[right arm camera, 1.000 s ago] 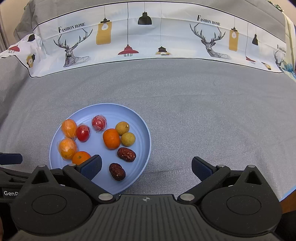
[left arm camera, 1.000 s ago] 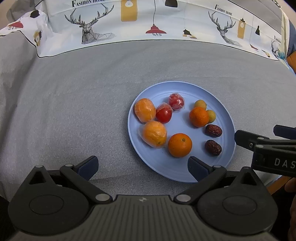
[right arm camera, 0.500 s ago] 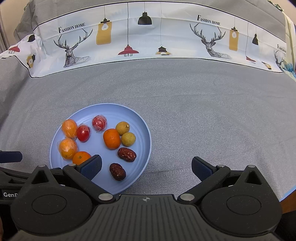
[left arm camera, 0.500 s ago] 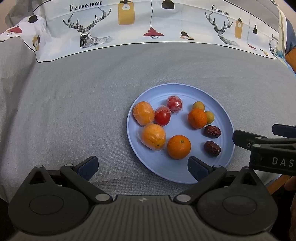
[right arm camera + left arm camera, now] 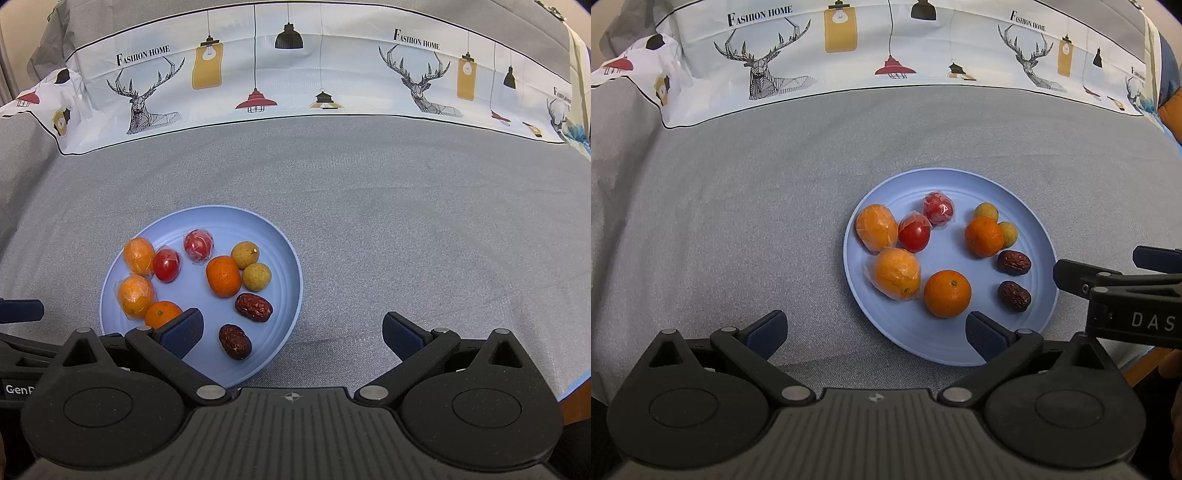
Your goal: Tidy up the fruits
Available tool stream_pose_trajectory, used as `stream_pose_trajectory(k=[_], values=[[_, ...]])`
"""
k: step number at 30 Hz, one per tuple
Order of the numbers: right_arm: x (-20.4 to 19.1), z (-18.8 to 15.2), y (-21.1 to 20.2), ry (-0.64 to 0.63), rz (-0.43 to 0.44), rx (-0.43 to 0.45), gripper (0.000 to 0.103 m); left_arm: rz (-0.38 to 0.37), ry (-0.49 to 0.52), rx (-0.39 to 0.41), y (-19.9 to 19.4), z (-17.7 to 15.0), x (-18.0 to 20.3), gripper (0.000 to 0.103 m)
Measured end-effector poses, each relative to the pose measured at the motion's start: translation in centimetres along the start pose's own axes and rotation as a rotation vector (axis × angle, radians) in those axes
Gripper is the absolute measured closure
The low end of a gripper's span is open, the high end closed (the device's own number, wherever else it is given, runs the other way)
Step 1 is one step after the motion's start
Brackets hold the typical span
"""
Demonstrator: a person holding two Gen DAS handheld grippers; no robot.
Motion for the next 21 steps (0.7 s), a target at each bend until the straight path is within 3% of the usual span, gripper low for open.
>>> stream_pose_trajectory(k=[21], values=[[-0.13, 0.20, 0.03, 0.001, 0.007, 0.012, 0.001, -0.001, 0.003, 0.011, -0.24, 0.46, -0.19, 0.000]])
Point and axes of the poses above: each gripper's, at about its wrist camera, not at the fingertips, and y roughly the way its jaws point, x to its right, z to its top, the point moved 5 cm from there along y, roughly the way its jaws point, and after that the axes turned 14 degrees about -y, right-handed, at the moved point
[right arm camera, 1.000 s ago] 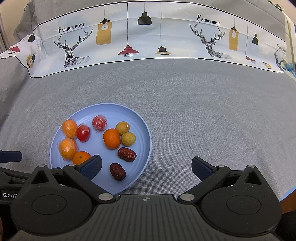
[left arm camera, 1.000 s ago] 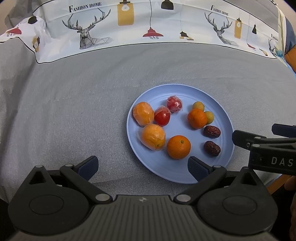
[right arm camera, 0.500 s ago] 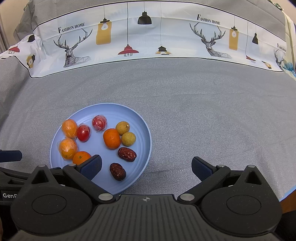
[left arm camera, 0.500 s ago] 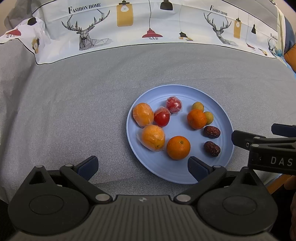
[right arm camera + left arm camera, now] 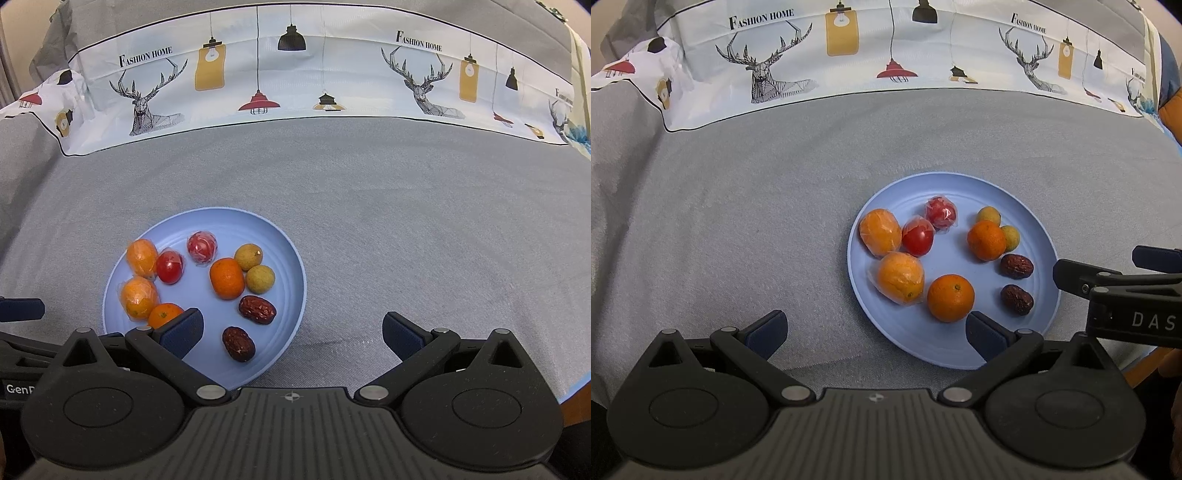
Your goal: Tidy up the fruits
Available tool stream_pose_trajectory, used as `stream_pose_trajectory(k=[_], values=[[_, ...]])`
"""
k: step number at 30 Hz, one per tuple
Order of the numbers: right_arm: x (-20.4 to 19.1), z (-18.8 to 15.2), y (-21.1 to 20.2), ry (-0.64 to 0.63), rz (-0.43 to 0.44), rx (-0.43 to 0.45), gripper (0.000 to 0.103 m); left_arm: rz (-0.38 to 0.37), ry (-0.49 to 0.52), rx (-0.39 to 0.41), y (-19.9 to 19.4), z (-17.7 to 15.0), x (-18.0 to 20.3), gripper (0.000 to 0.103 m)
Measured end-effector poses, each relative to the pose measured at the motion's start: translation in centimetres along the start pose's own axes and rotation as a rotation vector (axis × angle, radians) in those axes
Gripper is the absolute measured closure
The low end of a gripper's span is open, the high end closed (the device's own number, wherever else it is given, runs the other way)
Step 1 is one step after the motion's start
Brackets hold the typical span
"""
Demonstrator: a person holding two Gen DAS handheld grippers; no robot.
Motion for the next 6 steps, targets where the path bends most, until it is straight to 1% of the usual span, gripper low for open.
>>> stream_pose_trajectory(k=[6], values=[[-0.04, 0.28, 0.23, 0.012, 0.011, 0.010, 0.001, -0.014, 0.006, 0.014, 0.00, 0.38, 0.06, 0.000]])
Point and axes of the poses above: each gripper's, at about its wrist camera, not at the fingertips, and y roughly the way its jaws point, x to its right, z to its top, the point moved 5 cm from there along y, roughly the way its jaws point, and after that the axes turned 14 degrees about -y, right-handed, at the moved point
